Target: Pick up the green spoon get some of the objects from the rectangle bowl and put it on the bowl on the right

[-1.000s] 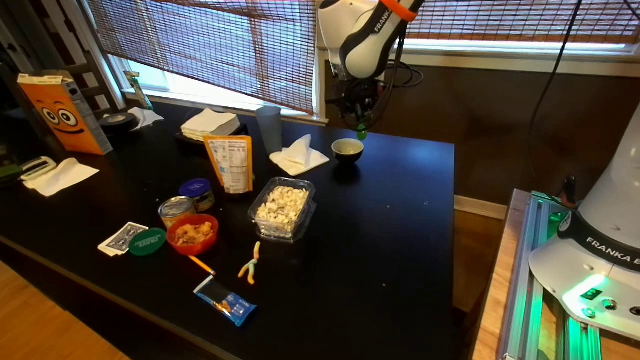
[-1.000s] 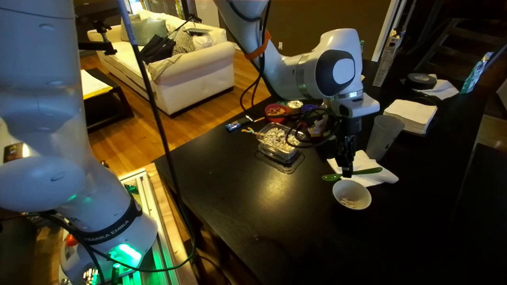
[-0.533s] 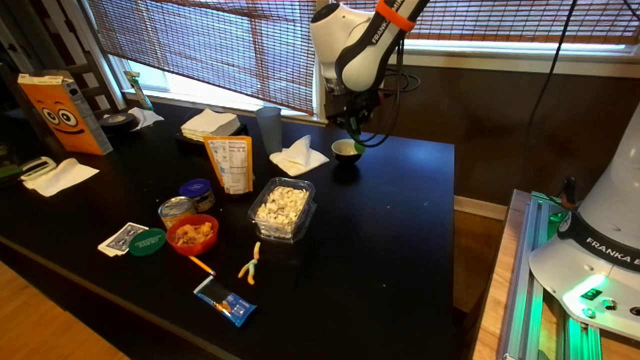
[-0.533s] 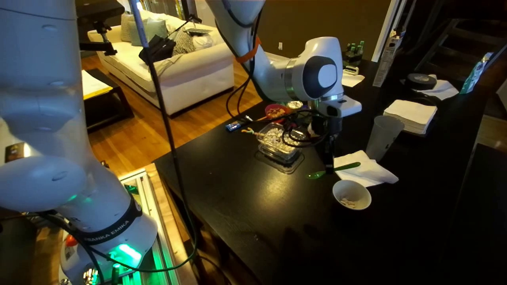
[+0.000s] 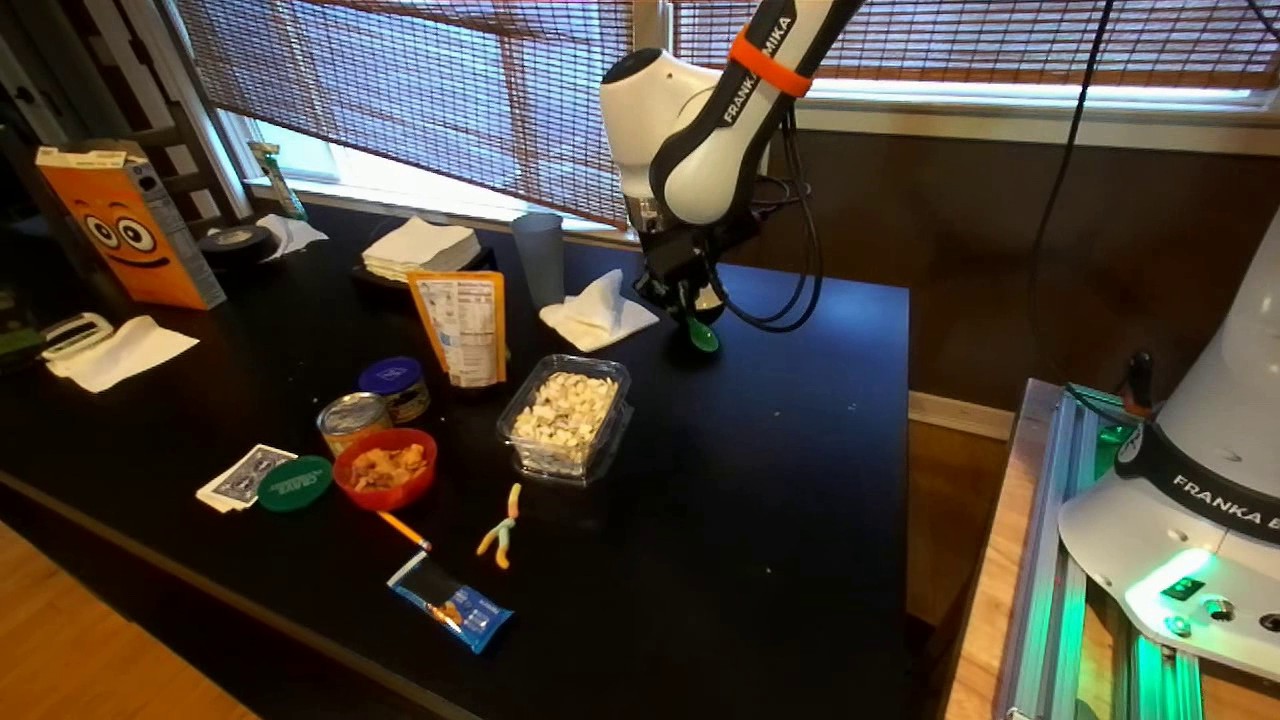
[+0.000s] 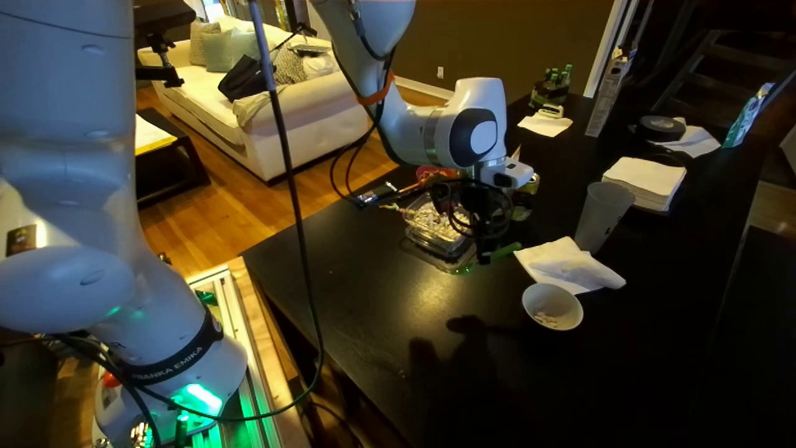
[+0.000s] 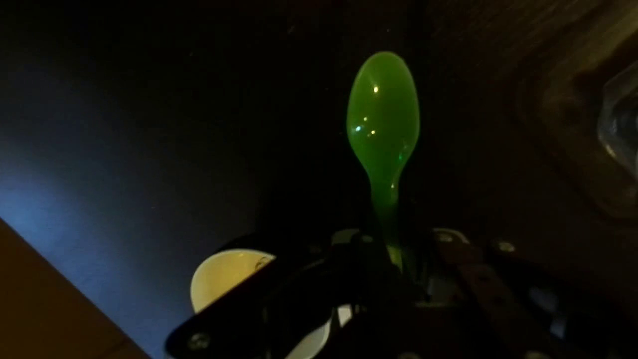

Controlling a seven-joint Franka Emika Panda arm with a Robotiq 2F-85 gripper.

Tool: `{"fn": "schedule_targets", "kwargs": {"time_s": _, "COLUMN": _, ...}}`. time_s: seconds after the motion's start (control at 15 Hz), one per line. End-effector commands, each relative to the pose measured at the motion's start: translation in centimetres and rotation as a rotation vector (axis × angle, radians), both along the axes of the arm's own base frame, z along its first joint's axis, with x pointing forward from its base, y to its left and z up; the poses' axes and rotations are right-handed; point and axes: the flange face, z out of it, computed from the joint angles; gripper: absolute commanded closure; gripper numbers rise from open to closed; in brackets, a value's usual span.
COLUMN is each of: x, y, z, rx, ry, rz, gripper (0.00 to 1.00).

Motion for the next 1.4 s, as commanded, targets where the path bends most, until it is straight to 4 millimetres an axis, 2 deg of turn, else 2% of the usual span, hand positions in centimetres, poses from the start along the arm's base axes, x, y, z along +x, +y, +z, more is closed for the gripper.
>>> {"fn": "schedule_targets", "kwargs": {"time_s": 0.0, "x": 0.5, "y": 0.1, "z": -3.0, "rx": 0.104, "ry": 0.081, "rz": 0.149, "gripper": 0.96}}
{"fn": "schedule_targets", "kwargs": {"time_s": 0.33, "x": 0.8, "y": 0.4, "z": -6.2, "rx": 0.196, "ry": 0.221, "rz": 0.256, "gripper": 0.96}}
{"fn": "schedule_targets", "kwargs": {"time_s": 0.67, "x": 1.4, "y": 0.1, "z": -7.9, "rx": 0.197, "ry": 0.315, "rz": 0.293, "gripper": 0.96}}
{"fn": "schedule_targets", "kwargs": {"time_s": 1.2, "x": 2.4, "y": -0.1, "z": -10.7, "rx": 0.196, "ry": 0.352, "rz": 0.307, "gripper": 0.96}}
{"fn": "schedule_targets", "kwargs": {"time_s": 1.27, "x": 2.6, "y": -0.1, "z": -10.4, "rx": 0.196, "ry": 0.344, "rz": 0.297, "gripper": 0.9}}
{"fn": "schedule_targets", "kwargs": {"time_s": 1.33, "x": 2.6, "y": 0.1, "z": -9.3, "rx": 0.182, "ry": 0.338, "rz": 0.295, "gripper": 0.59}}
